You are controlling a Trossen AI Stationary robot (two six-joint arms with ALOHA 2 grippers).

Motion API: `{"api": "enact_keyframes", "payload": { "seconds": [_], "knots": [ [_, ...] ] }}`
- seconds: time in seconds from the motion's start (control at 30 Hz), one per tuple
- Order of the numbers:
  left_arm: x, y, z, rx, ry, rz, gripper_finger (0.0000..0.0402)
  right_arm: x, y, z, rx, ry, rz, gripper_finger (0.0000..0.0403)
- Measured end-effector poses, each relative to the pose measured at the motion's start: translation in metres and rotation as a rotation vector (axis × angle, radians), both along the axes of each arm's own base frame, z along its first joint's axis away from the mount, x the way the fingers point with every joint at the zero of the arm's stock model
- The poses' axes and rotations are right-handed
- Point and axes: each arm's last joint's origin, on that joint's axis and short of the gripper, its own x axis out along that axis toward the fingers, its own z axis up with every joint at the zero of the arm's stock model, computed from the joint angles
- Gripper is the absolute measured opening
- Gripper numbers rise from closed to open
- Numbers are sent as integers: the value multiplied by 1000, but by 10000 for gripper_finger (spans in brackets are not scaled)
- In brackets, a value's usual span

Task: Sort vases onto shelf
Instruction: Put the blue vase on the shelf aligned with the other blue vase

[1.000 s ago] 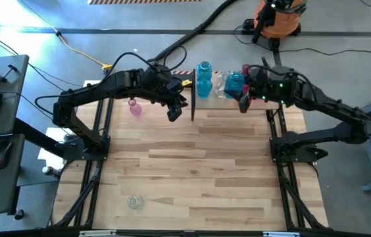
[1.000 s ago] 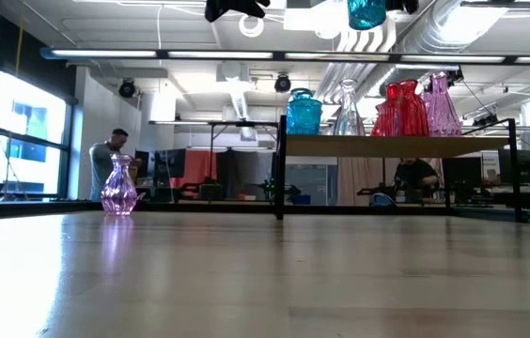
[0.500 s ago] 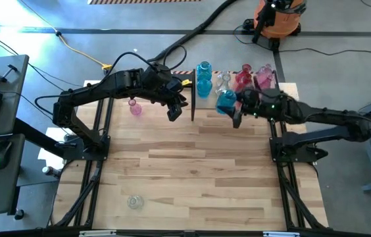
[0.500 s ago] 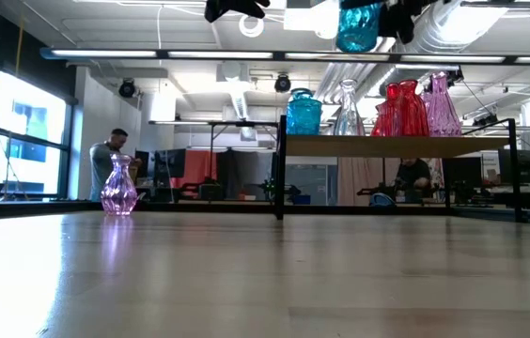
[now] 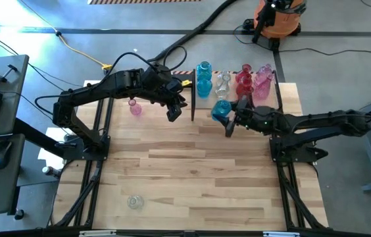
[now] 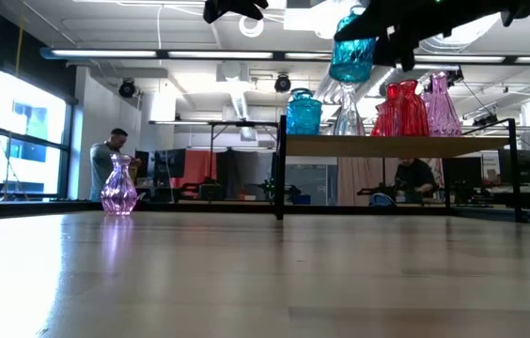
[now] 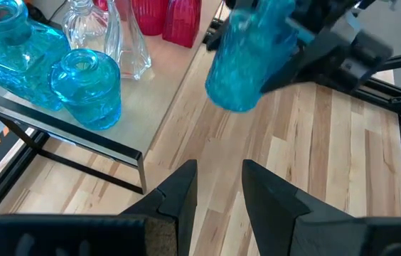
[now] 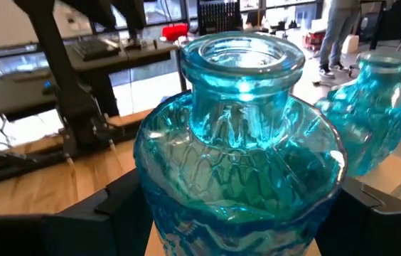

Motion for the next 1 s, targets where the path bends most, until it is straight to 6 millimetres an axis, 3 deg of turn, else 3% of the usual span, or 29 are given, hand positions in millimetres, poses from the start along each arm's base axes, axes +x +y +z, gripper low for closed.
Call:
{"api": "enact_keyframes", "payload": {
  "seconds": [0.63,1.0],
  "knots": [
    [0,0,0,0,0,0,104,49,-6,-43,-26,43,-131,271],
    [0,0,0,2,0,1,104,78,-16,-55,-38,68,-226,271]
  ]
}}
